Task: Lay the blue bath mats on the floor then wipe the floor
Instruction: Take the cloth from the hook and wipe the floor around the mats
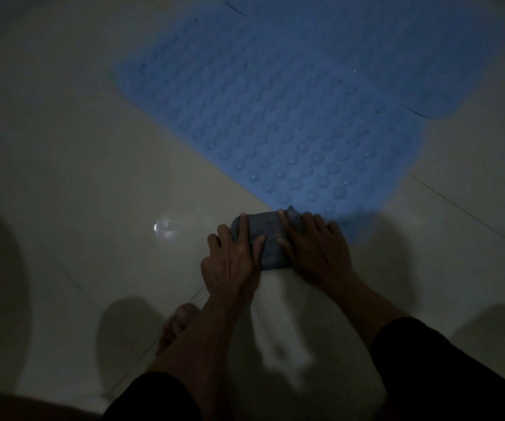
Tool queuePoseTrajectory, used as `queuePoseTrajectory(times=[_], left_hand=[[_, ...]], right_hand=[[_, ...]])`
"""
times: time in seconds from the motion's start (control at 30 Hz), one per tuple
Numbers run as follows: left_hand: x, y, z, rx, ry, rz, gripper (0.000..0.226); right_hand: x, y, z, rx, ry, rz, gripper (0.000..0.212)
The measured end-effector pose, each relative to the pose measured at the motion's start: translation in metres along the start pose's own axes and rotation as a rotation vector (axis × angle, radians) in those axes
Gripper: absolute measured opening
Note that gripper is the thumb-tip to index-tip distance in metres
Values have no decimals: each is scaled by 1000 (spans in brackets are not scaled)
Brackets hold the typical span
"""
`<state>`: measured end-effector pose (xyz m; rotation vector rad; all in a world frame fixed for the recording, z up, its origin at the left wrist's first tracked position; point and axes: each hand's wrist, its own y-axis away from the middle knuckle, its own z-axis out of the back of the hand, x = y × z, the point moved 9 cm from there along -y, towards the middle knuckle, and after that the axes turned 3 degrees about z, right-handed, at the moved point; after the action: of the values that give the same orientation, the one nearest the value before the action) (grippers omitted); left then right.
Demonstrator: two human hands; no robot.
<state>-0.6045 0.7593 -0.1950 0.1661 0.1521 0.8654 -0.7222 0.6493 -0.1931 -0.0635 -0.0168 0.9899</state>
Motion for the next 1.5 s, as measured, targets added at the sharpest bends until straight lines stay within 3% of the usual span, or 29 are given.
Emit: queuePoseTrajectory(times=[0.4,0.57,0.7,0.87,1.03,1.17,1.4,1.5], left_hand=[[74,-91,20,-97,50,192,55],[105,-135,27,-7,112,244,58],[132,-161,32,-105,68,265,60],[163,-188,42,75,209,356,63],[183,-217,54,15,170,390,60],[191,-246,59,63,258,411,64],[219,-300,74,-36,48,455,58],[227,-325,73,36,197,463,62]], right_hand=[[58,-135,-8,-80,13,226,52],[83,-189,-13,-59,19,266,53],[107,-224,-12,-52,60,280,52],[139,-267,-9,-22,70,306,53],[154,-304,-8,6,65,288,55],[163,-337,-14,1,57,328,55],[182,-400,-24,-69,43,423,54],[192,-428,-24,-88,21,452,54]])
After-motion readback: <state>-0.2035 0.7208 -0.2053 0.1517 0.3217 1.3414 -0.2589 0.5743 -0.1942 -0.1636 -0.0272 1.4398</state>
